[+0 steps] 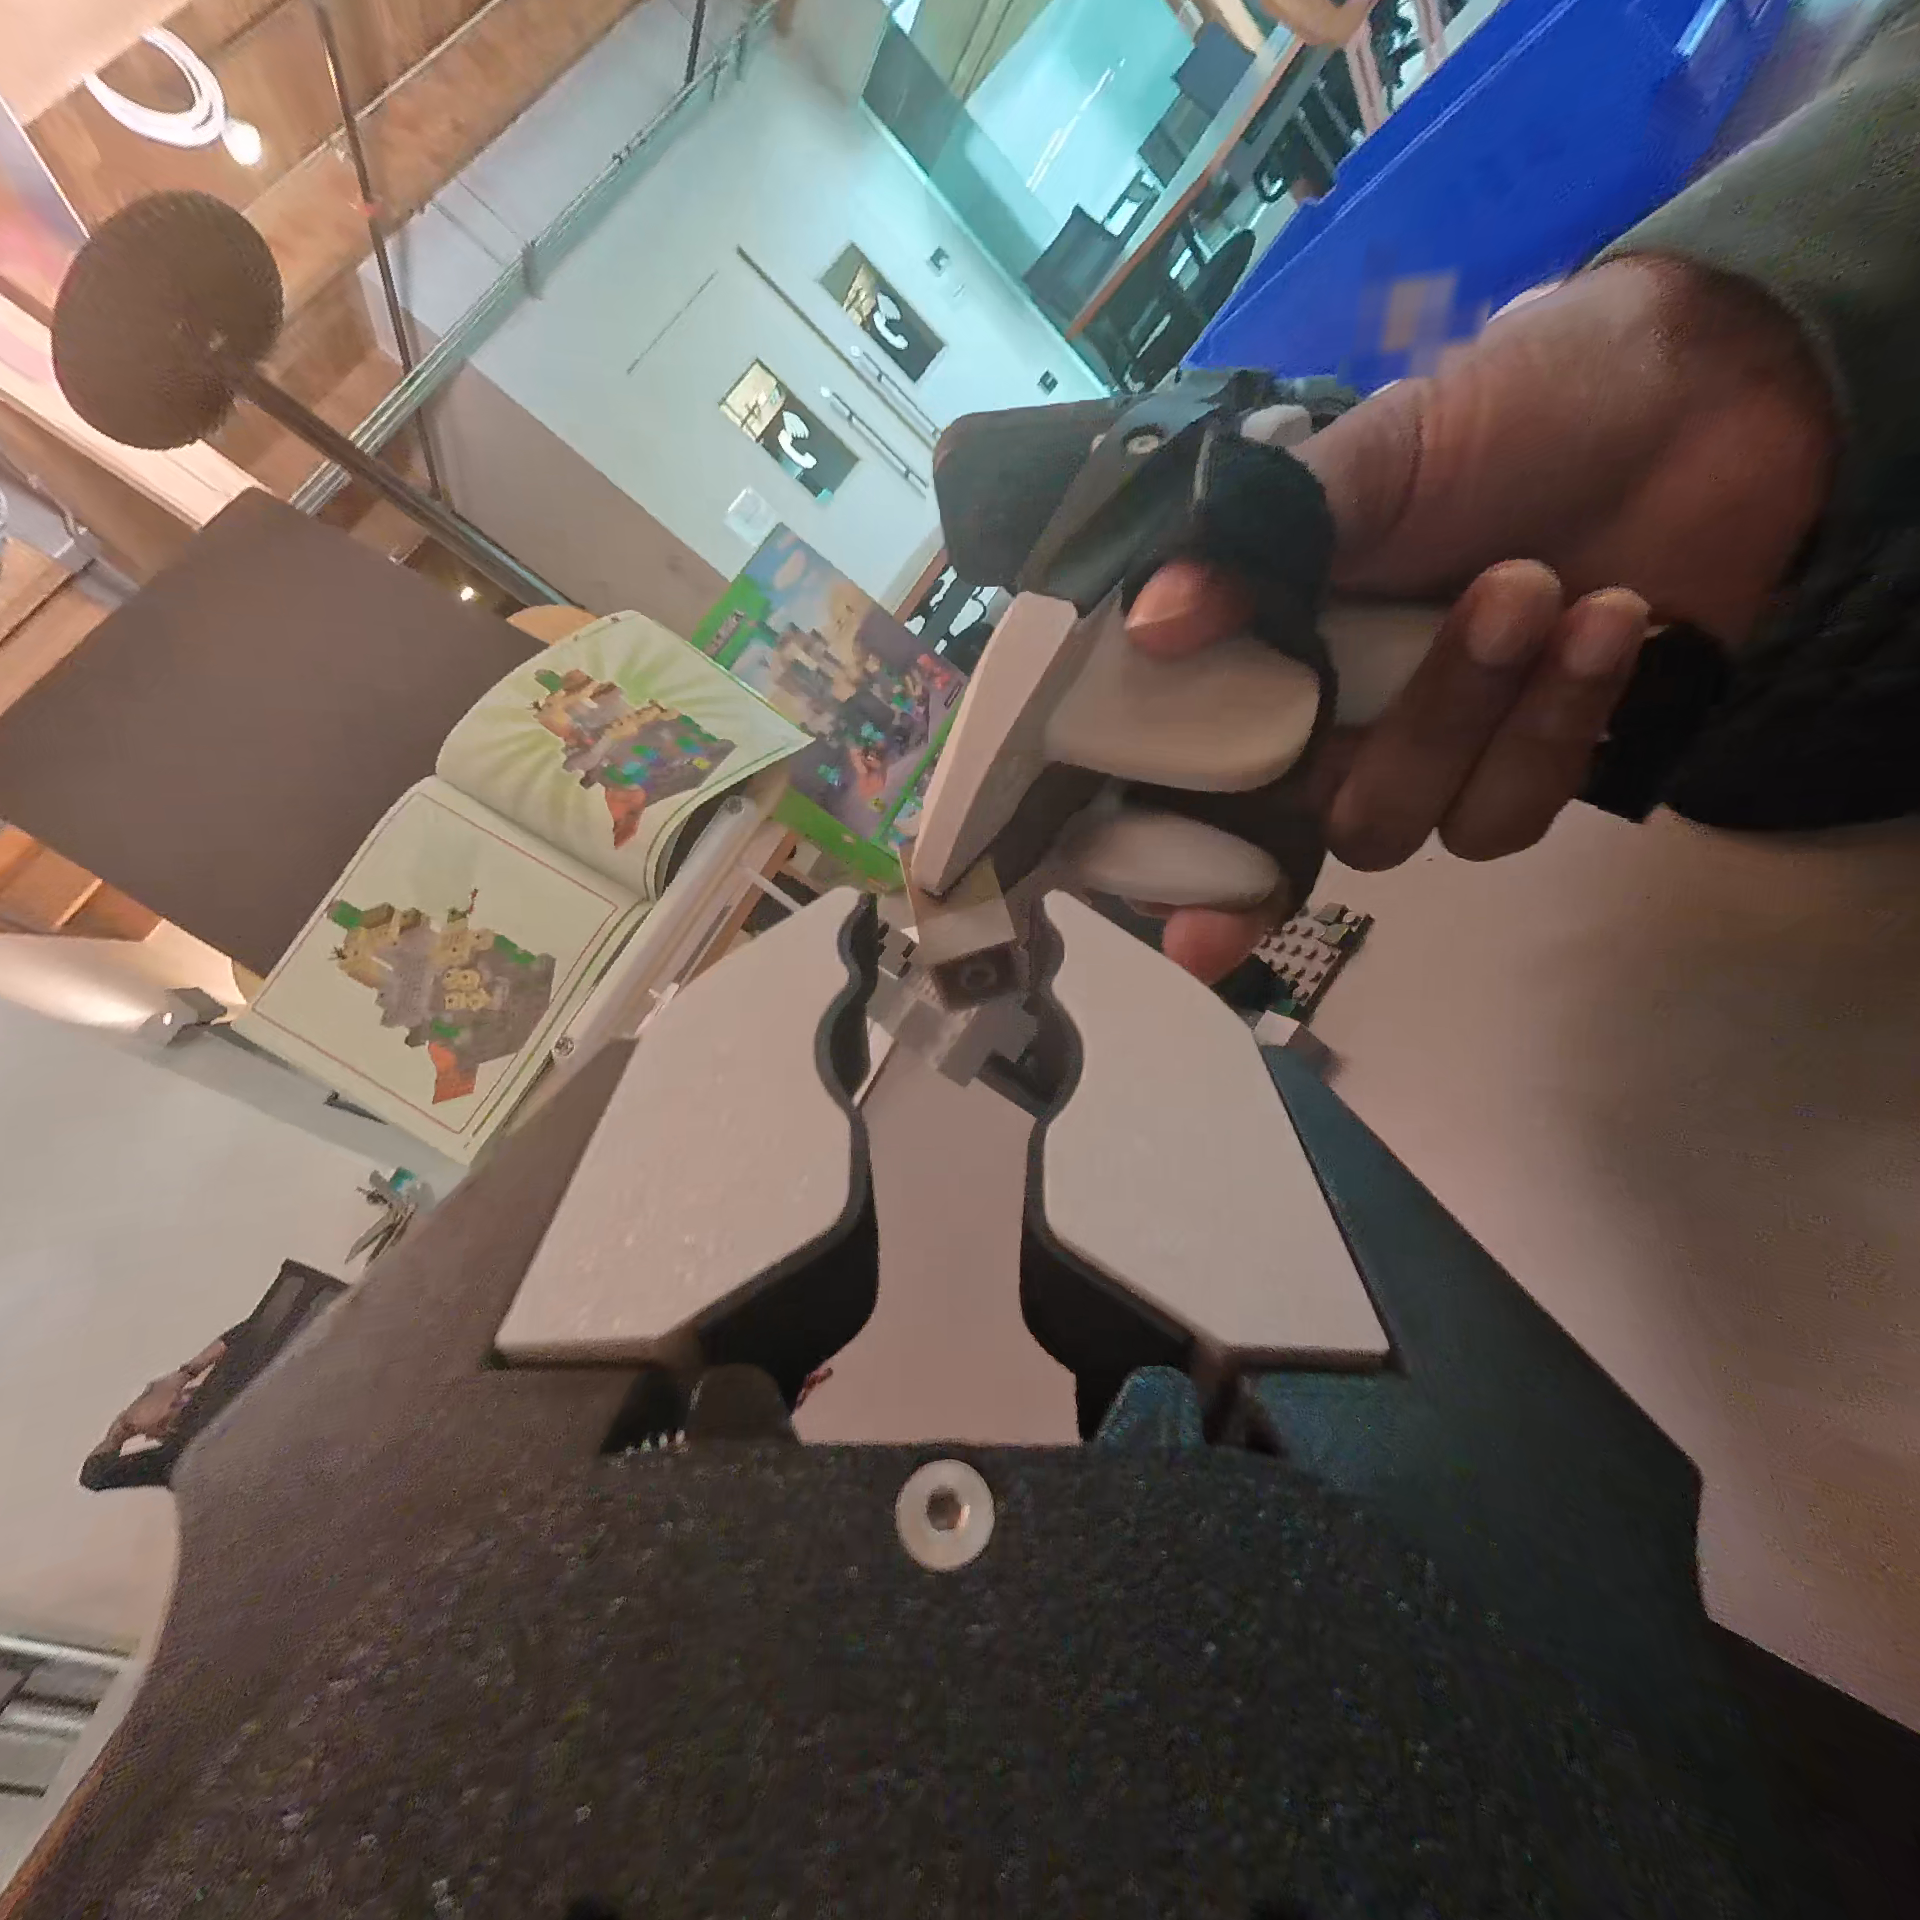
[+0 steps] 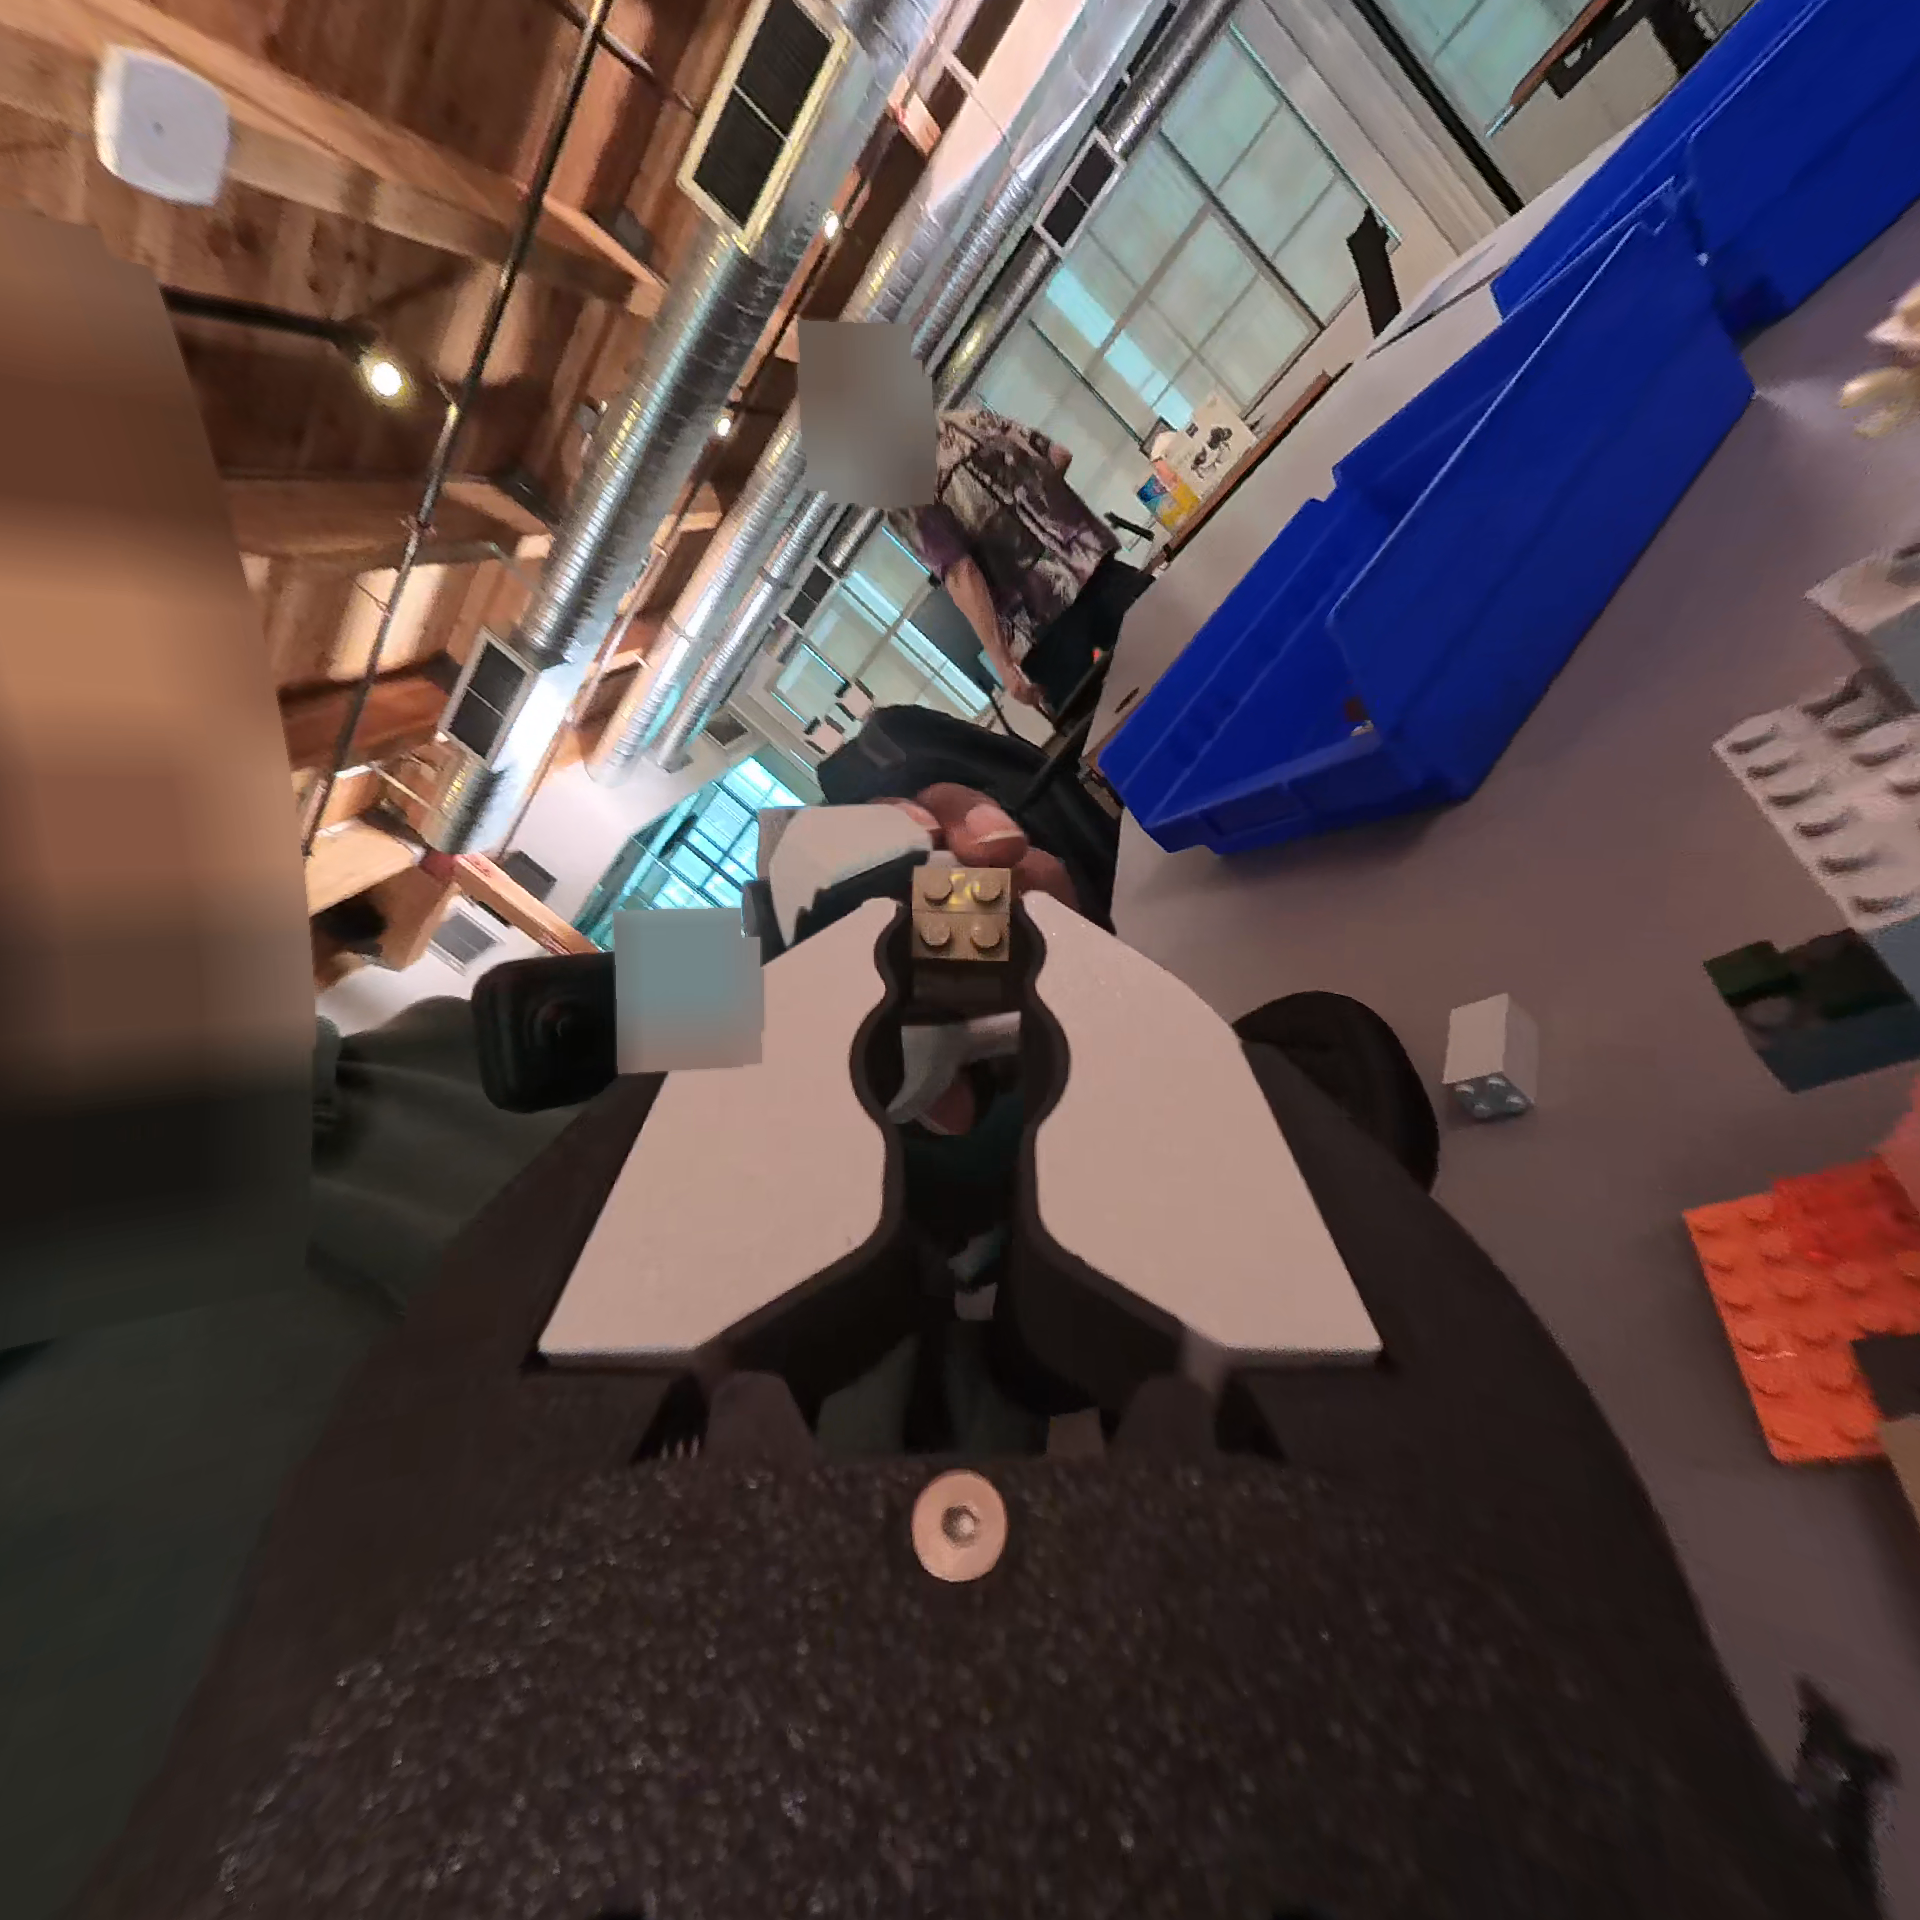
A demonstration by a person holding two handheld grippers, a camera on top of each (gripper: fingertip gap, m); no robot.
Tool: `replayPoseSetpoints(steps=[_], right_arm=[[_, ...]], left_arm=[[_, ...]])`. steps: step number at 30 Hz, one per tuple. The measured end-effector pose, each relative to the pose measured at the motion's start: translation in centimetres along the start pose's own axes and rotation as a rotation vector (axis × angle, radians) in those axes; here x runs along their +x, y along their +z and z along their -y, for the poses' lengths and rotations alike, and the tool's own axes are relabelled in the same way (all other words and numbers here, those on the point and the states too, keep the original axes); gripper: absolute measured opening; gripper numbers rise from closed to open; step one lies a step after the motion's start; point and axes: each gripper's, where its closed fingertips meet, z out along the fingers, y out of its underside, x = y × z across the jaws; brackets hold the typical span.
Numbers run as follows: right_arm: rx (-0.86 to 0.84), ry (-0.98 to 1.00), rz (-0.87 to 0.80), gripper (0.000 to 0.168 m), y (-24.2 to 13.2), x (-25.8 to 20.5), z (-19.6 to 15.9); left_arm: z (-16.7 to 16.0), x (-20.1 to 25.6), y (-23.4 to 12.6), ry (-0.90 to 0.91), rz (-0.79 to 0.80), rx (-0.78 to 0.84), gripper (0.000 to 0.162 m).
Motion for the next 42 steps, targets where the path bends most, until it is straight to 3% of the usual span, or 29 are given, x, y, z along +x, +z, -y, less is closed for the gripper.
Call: replayPoseSetpoints(steps=[2,6,13,15,20,25,33,42], right_arm=[[0.017,0.016,0.003,0.017,0.1,0.1,-0.1],[-0.021,-0.007,-0.013,0.017,-0.1,0.3,-0.9],[-0.377,-0.343,-0.045,0.017,-1.7,-0.2,-3.5],[-0.379,-0.444,-0.034,0.017,-2.9,-1.0,-2.4],[-0.513,-0.633,-0.206,0.017,-4.7,0.6,-3.1],[-0.57,-0.658,-0.269,0.017,-5.1,3.1,-5.4],[-0.567,-0.788,-0.215,0.017,-4.4,2.9,-6.8],[-0.534,-0.699,-0.132,0.017,-3.8,1.6,-7.4]], left_arm=[[-0.2,0.2,0.1,-0.007,-0.004,-0.007,0.018],[-0.5,0.7,0.0,-0.083,-0.08,-0.028,0.017],[0.5,3.2,-1.6,-0.503,-0.517,0.083,0.017],[0.7,3.8,-2.5,-0.66,-0.662,0.083,0.018],[-2.9,5.3,-2.0,-0.769,-0.666,-0.066,0.017],[-5.0,7.2,-0.7,-0.701,-0.638,-0.188,0.017],[-3.3,8.0,-0.3,-0.737,-0.725,-0.135,0.028],[-1.8,8.3,-0.7,-0.526,-0.708,-0.077,0.014]])
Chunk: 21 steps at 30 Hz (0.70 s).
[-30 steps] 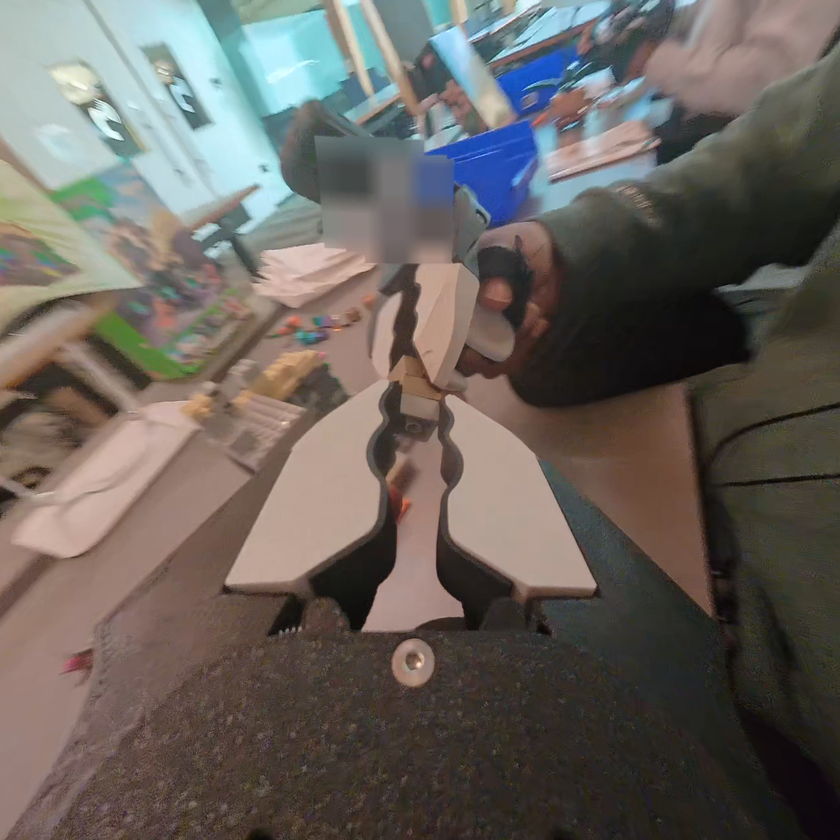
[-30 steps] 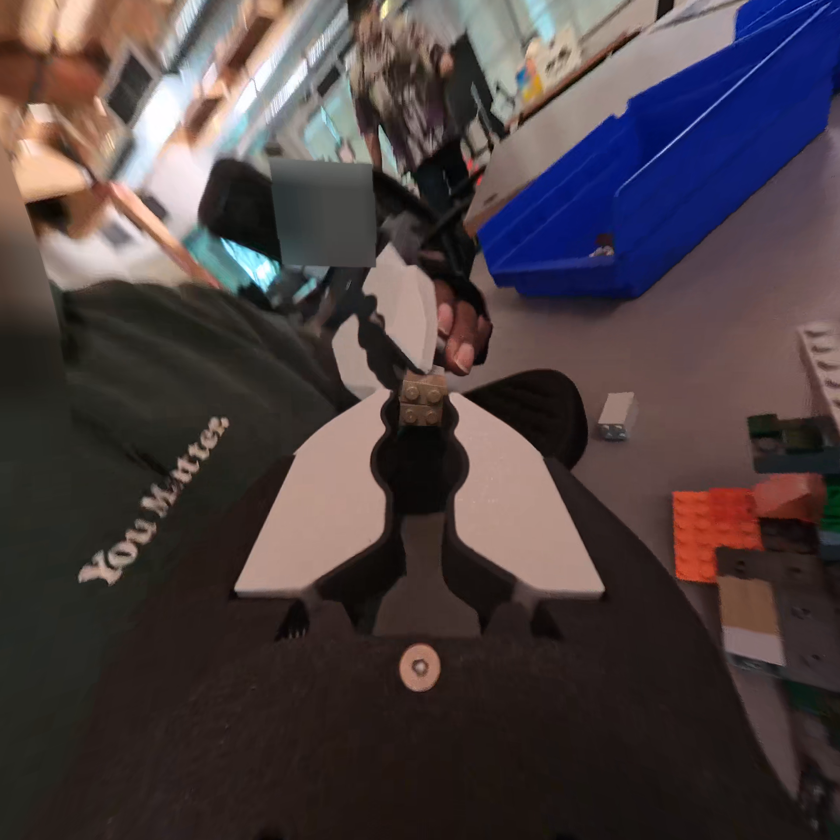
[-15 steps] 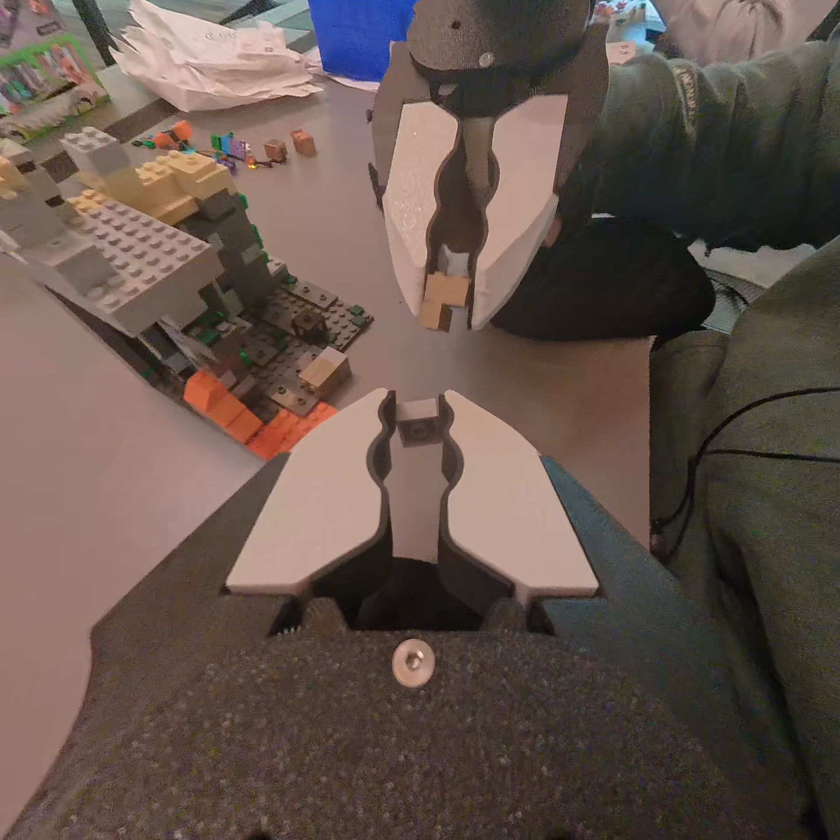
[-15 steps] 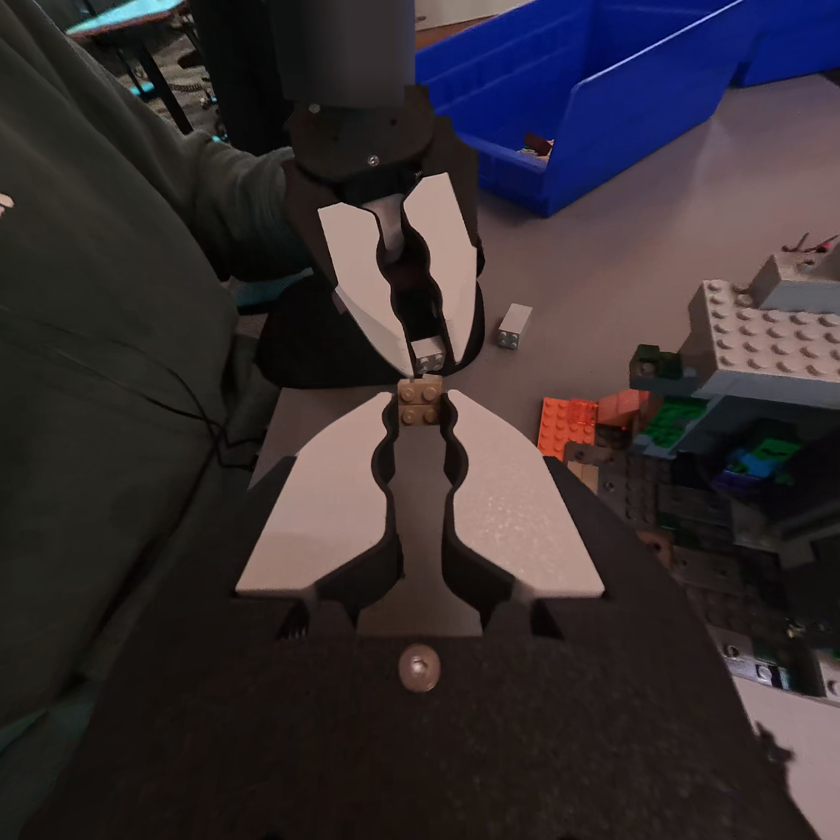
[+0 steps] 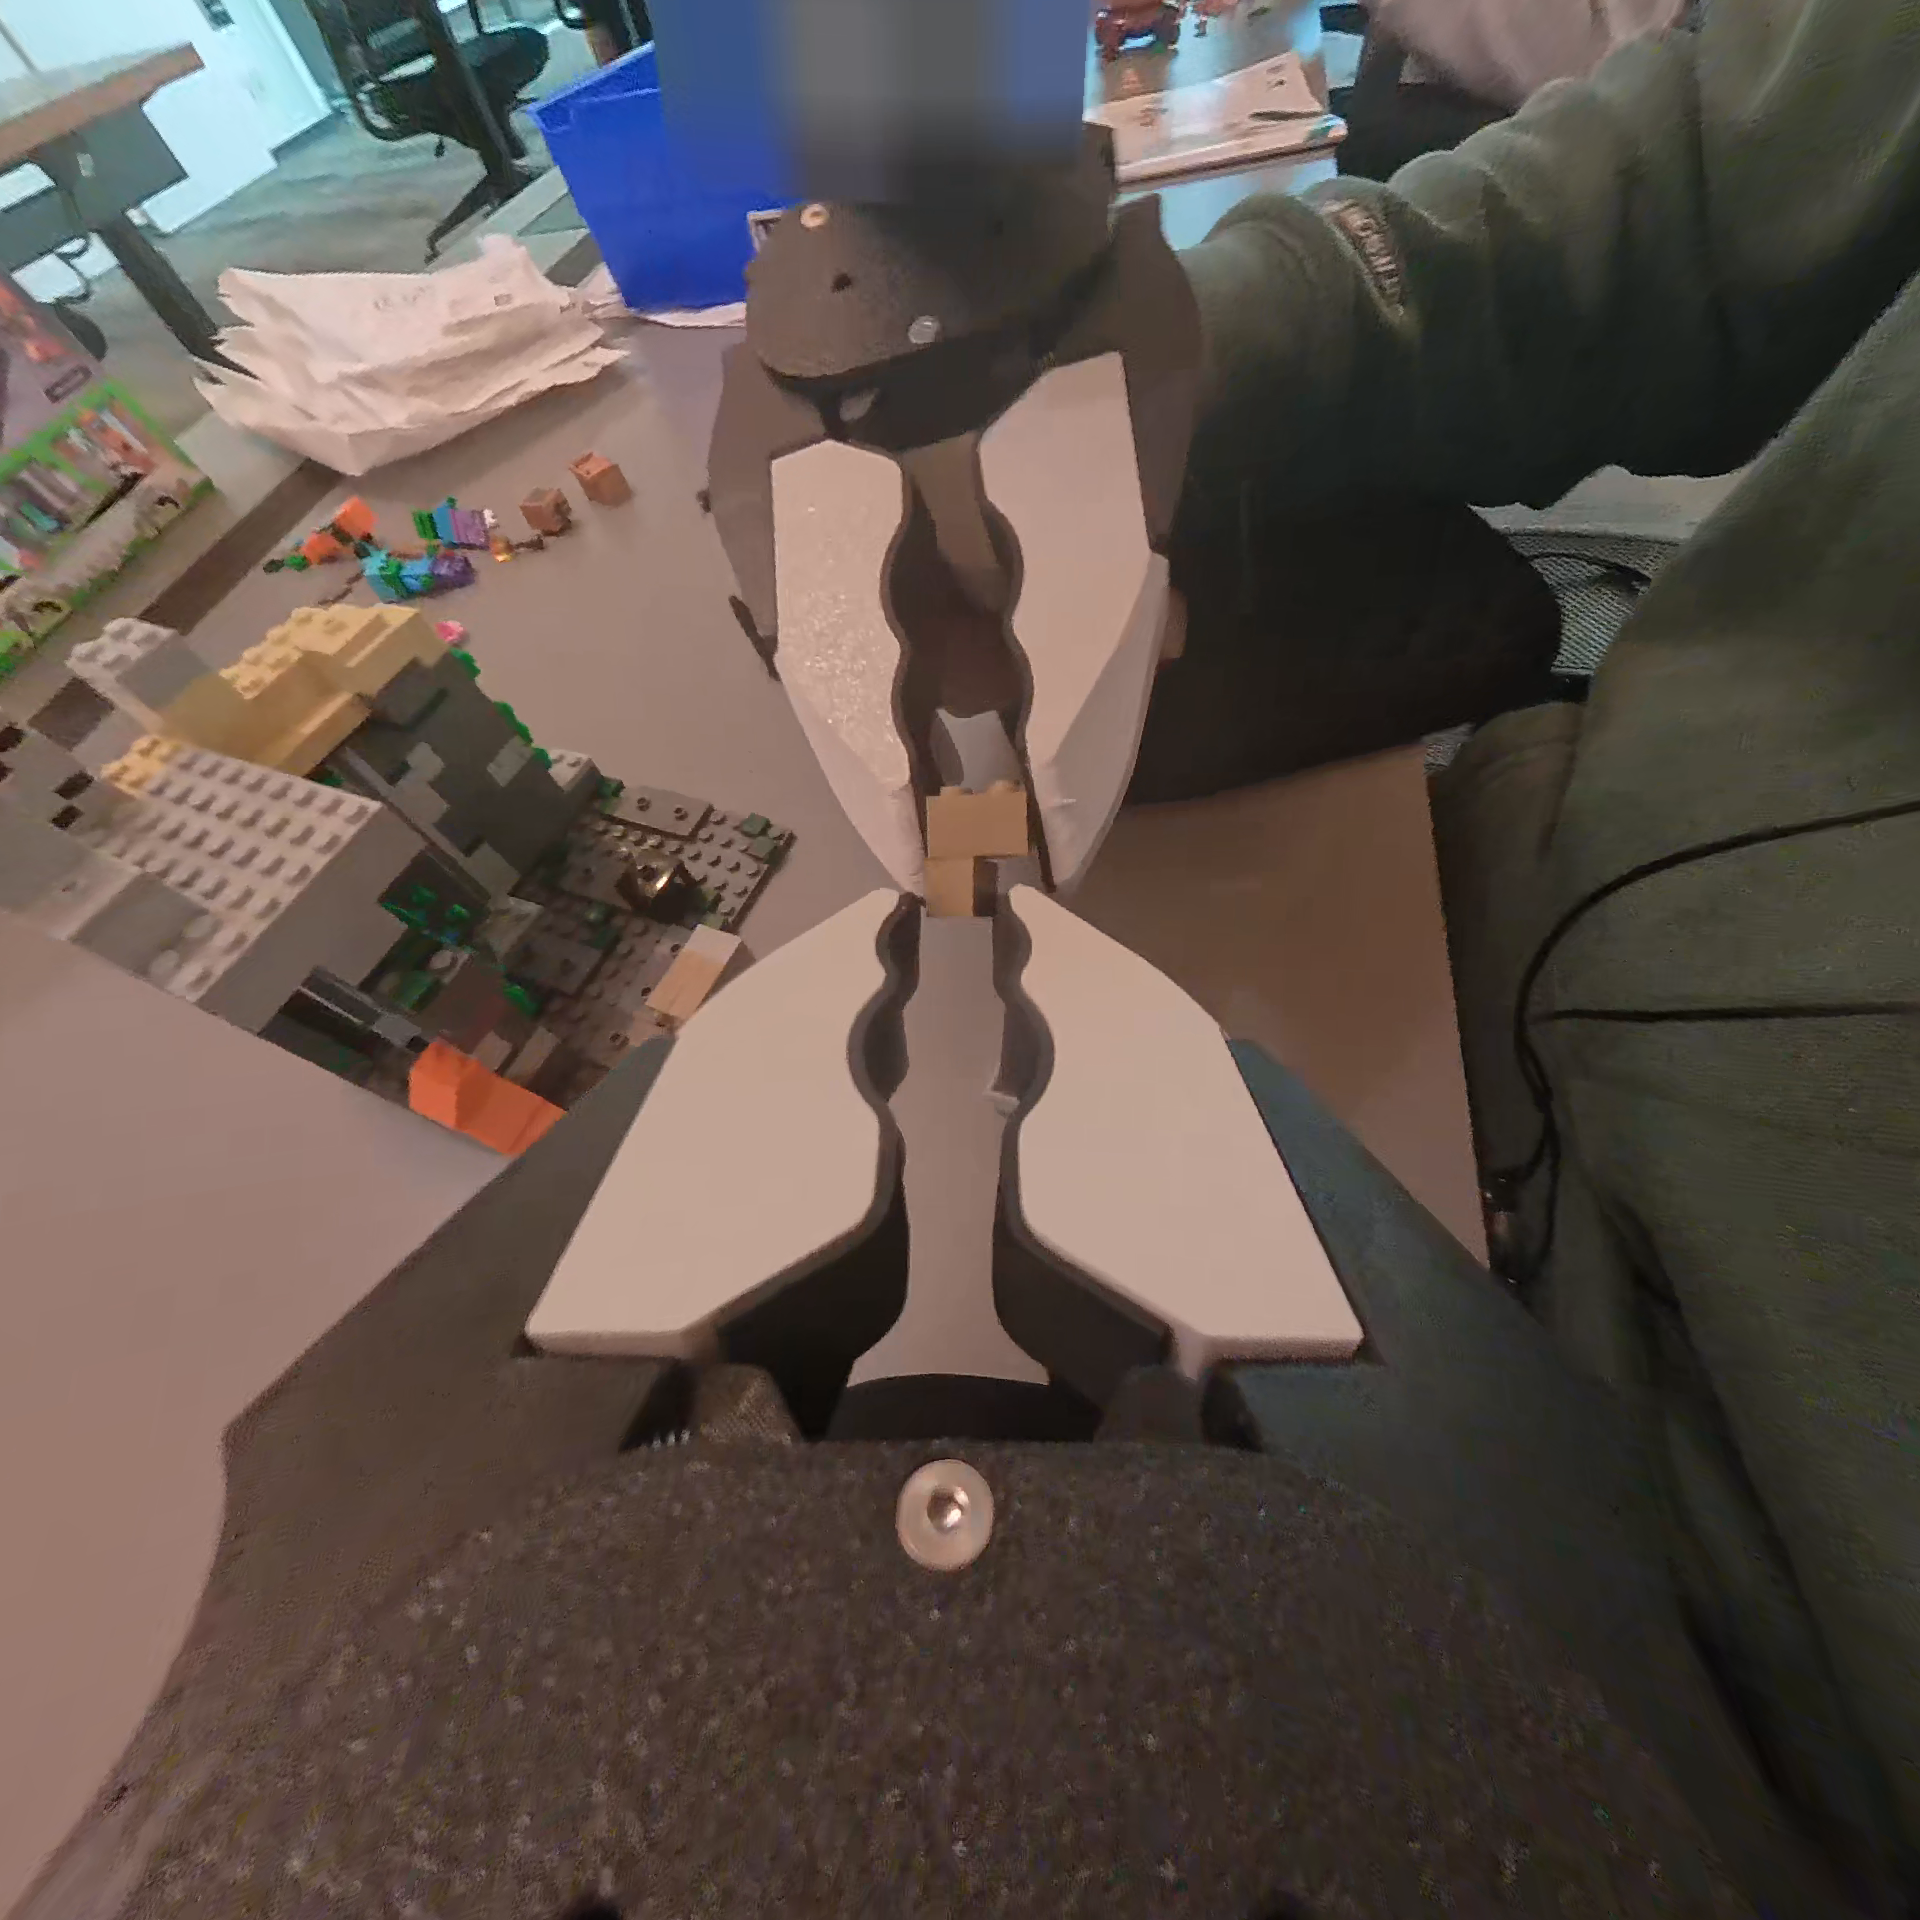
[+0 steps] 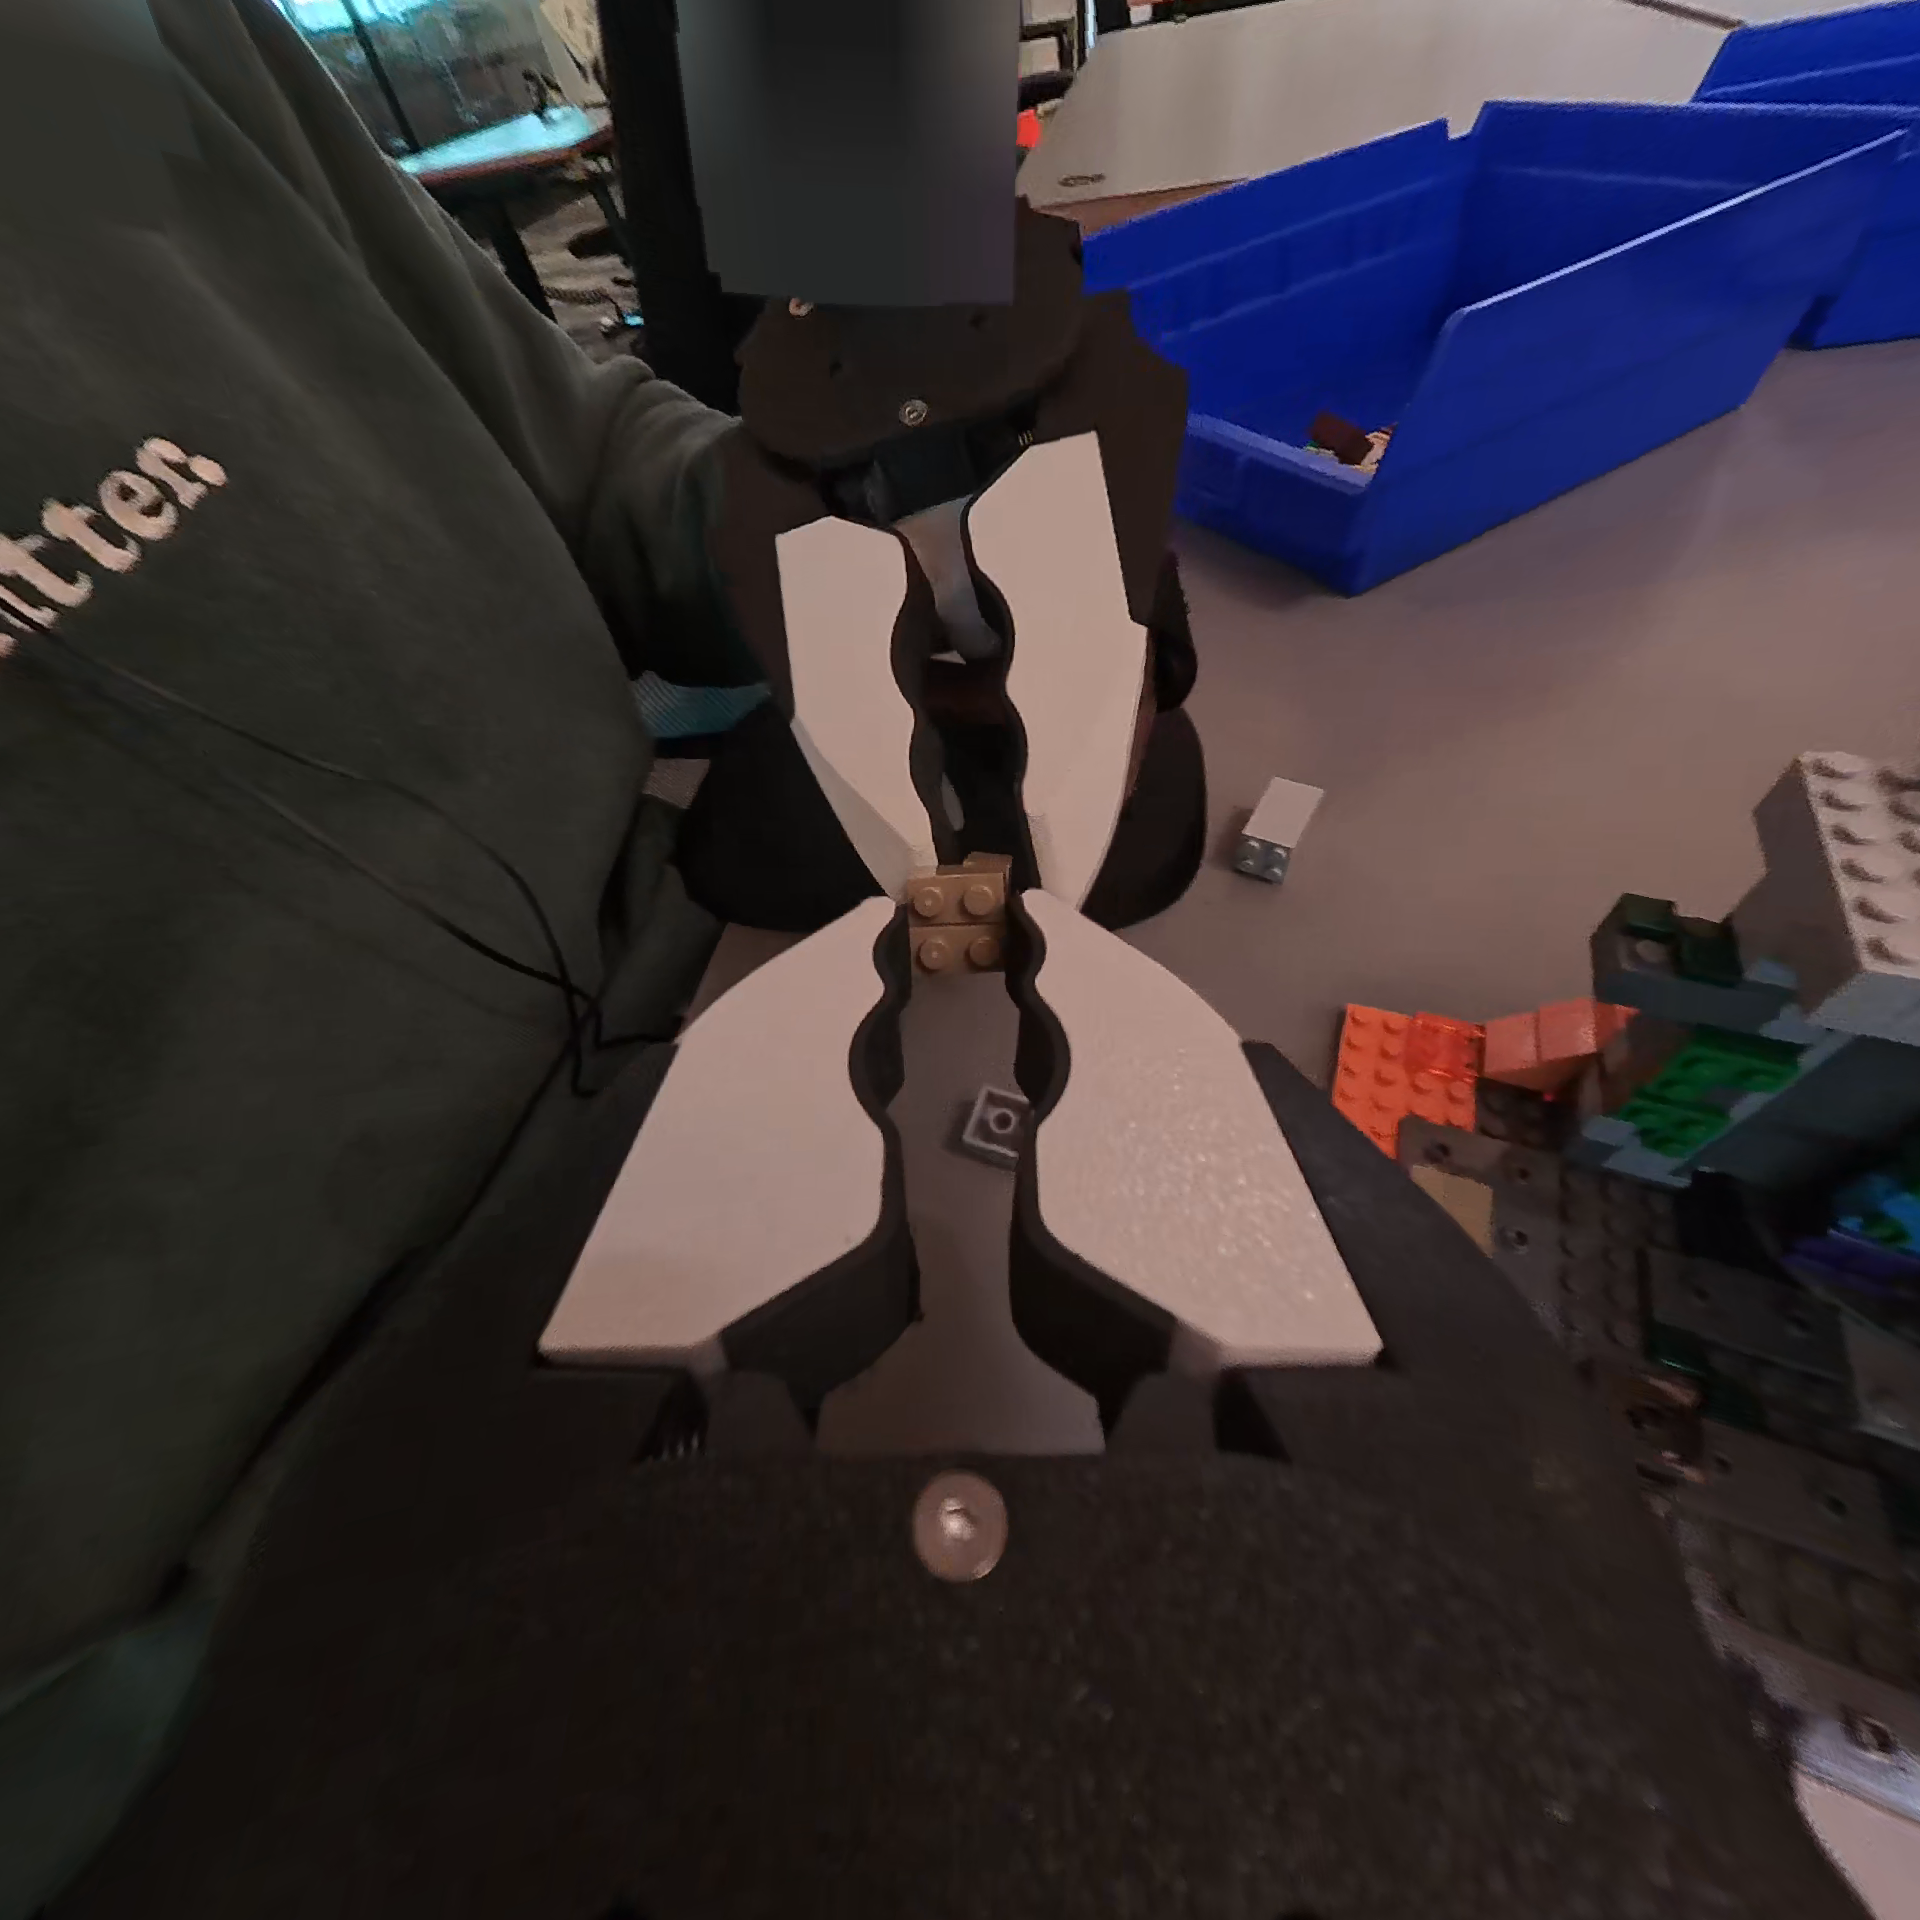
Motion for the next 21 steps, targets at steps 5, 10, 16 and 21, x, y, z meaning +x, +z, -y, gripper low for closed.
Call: replayPoseSetpoints(steps=[5,10,16,21], right_arm=[[0.033,0.128,0.156,0.017,-0.9,-1.5,0.2],[-0.028,0.112,0.022,0.017,-0.4,0.2,-1.3],[-0.288,-0.07,-0.214,0.017,0.2,2.7,-4.4],[-0.373,-0.271,-0.356,0.017,0.2,3.5,-3.8]], left_arm=[[-1.3,-0.6,-0.3,0.14,0.072,-0.074,0.007],[-3.4,-1.3,0.1,0.081,0.077,-0.16,0.008],[-2.8,-0.8,0.5,0.046,0.053,-0.121,0.021],[-2.3,-0.8,0.7,-0.414,-0.093,-0.068,0.016]])
